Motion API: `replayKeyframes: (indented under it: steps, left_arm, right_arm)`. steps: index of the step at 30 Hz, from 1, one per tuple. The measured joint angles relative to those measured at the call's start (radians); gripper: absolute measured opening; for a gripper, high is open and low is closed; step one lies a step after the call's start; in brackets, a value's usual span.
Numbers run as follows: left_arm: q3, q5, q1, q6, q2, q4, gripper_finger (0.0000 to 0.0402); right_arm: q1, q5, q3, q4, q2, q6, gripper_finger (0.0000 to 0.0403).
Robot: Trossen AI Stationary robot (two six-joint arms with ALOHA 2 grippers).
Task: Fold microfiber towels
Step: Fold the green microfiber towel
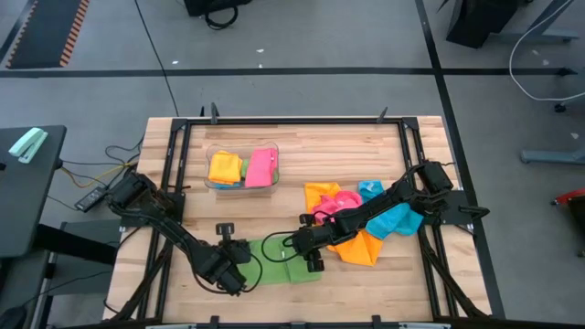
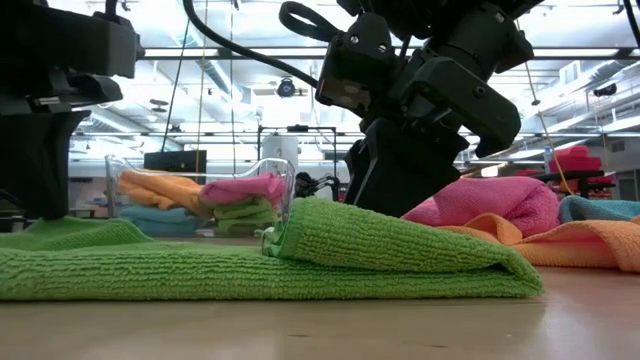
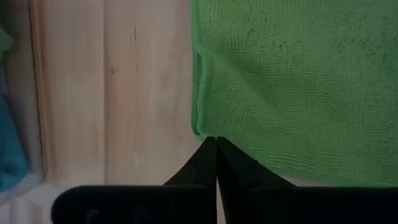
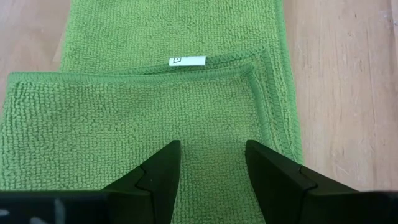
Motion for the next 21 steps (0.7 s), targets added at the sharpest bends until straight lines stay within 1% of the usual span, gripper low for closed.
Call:
replayKeyframes:
  steps: [2, 5, 10, 15, 18, 21]
  left_arm:
    - [0.000, 0.000, 0.000, -0.001, 0.000, 0.005, 0.0017]
    - [0.000, -0.001, 0.000, -0.017, 0.000, 0.004, 0.0042]
    - [0.002, -0.001, 0.000, -0.027, -0.003, 0.001, 0.0110]
    - [0.052, -0.002, 0.000, 0.001, -0.008, 0.000, 0.0166]
    - [0.075, -0.004, 0.000, 0.028, -0.008, 0.003, 0.0182]
    - [0.078, -0.004, 0.006, 0.034, -0.008, 0.001, 0.0187]
  right_arm:
    - [0.000, 0.000, 0.000, 0.000, 0.000, 0.000, 0.0190]
    - [0.000, 0.000, 0.000, 0.000, 0.000, 0.007, 0.0190]
    - [0.000, 0.000, 0.002, -0.002, 0.000, 0.010, 0.0190]
    - [0.000, 0.000, 0.016, 0.000, -0.003, 0.001, 0.0190]
    - [-0.008, 0.002, 0.036, -0.030, -0.003, -0.008, 0.0190]
    - [-0.020, 0.029, 0.057, -0.071, -0.003, -0.010, 0.0190]
